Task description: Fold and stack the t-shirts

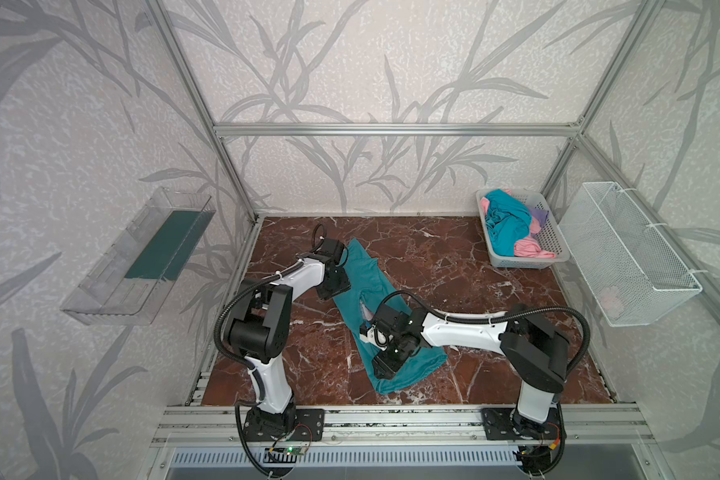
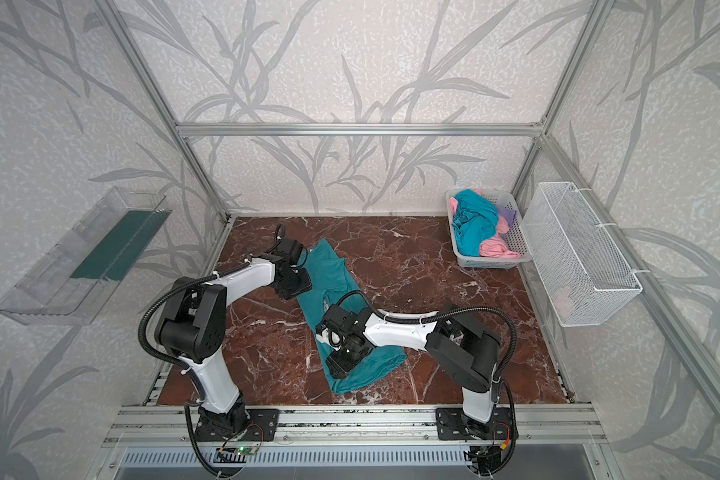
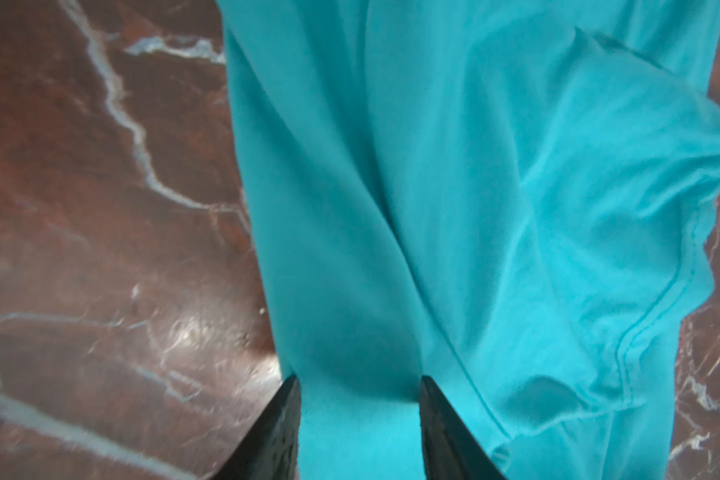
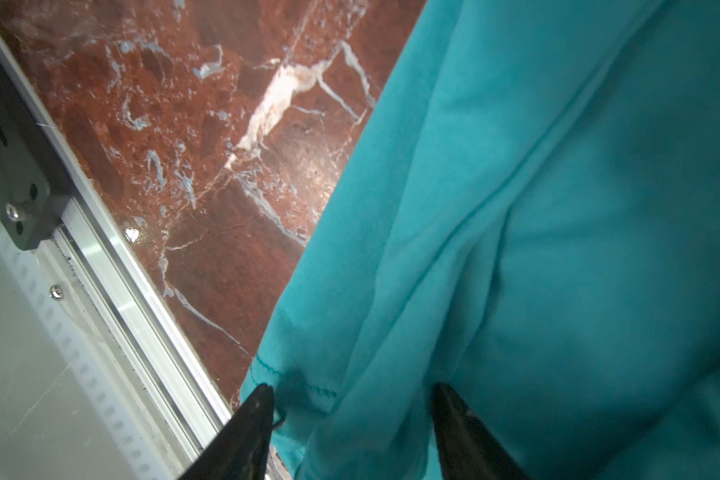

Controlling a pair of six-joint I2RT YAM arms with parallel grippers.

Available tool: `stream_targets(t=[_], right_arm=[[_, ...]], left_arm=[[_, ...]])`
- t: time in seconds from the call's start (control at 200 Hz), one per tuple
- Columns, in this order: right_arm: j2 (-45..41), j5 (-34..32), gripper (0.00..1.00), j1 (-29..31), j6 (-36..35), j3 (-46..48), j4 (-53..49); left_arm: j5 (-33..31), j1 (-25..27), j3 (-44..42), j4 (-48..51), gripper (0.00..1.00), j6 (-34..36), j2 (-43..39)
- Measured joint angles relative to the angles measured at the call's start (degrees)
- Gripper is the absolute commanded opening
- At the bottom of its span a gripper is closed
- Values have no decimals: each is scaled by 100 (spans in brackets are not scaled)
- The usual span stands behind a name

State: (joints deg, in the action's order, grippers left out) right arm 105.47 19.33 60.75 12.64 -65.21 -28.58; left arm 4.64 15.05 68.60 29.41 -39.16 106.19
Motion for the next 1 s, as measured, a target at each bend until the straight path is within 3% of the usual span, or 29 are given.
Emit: stream_targets(t=[0.04, 0.075, 0.225, 0.565, 0.73, 1.0], right_arm=[[9, -9, 19, 0, 2, -15, -13], [26, 4, 11, 0, 0, -44, -17], [48, 505, 8, -7, -63, -125, 85], [37, 2420, 18, -39, -201, -175, 688], [138, 2693, 39, -127, -190, -74, 802], [164, 2708, 49, -793, 87, 702, 933]], left_arm=[[0, 0, 0, -55, 48, -4, 79], [-4, 0, 4, -81, 47, -7, 144], [-24, 0, 229, -131, 47, -4, 321], [-92, 9, 907, -26, 46, 15, 826], [-157, 9, 1080, 50, 46, 52, 929], [-221, 9, 1355, 284, 46, 153, 1082]])
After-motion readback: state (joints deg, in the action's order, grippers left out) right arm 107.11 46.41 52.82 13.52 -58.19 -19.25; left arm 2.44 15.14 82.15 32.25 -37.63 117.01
